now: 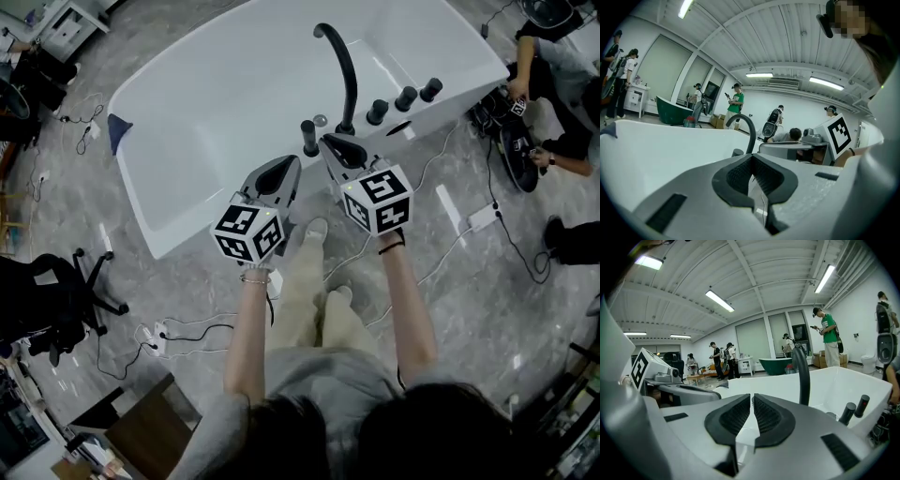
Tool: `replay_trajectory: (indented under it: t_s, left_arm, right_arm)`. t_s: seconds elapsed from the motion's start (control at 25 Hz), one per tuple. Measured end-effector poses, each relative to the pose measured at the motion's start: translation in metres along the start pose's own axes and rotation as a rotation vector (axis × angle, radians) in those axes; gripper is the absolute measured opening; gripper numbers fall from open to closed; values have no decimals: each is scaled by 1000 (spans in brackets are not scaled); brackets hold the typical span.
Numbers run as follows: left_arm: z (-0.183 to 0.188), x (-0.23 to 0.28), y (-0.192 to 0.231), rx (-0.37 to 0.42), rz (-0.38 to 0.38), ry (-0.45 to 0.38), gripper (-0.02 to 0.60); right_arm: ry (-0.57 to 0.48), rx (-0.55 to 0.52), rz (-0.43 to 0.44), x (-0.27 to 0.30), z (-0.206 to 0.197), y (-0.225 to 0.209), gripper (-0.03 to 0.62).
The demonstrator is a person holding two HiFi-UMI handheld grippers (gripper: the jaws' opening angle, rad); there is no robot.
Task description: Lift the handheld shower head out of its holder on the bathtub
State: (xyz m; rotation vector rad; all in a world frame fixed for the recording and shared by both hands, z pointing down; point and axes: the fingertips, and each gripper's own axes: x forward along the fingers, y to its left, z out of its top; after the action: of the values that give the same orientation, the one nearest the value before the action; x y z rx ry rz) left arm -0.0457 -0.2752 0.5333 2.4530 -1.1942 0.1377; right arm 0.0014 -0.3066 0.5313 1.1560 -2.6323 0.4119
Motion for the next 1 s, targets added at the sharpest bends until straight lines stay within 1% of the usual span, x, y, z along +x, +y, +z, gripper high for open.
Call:
replay_trajectory:
  t_s: [0.12,0.24,0.56,0.72,0.84,1.0]
  left_arm:
    - [-6,9,15,-14,12,3,6]
    - [-14,9,24,-28,18,13,6]
    - [-40,22,43,-28,23,44,6]
    - [-56,24,55,-41,34,66,6]
    - [-65,26,63,-55,46,80,6]
    - [-71,27,73,-80,55,88,6]
  right_arm:
    - [9,-3,-2,13,-10,-8,8]
    - [40,1,7,25,-27,-6,35]
    - [102,-10,25,53,-62,-16,100]
    - [107,33,25,62,-82,-23,129]
    - [101,45,20,71,-86,-32,140]
    - [128,27,58,89,-89,-28,170]
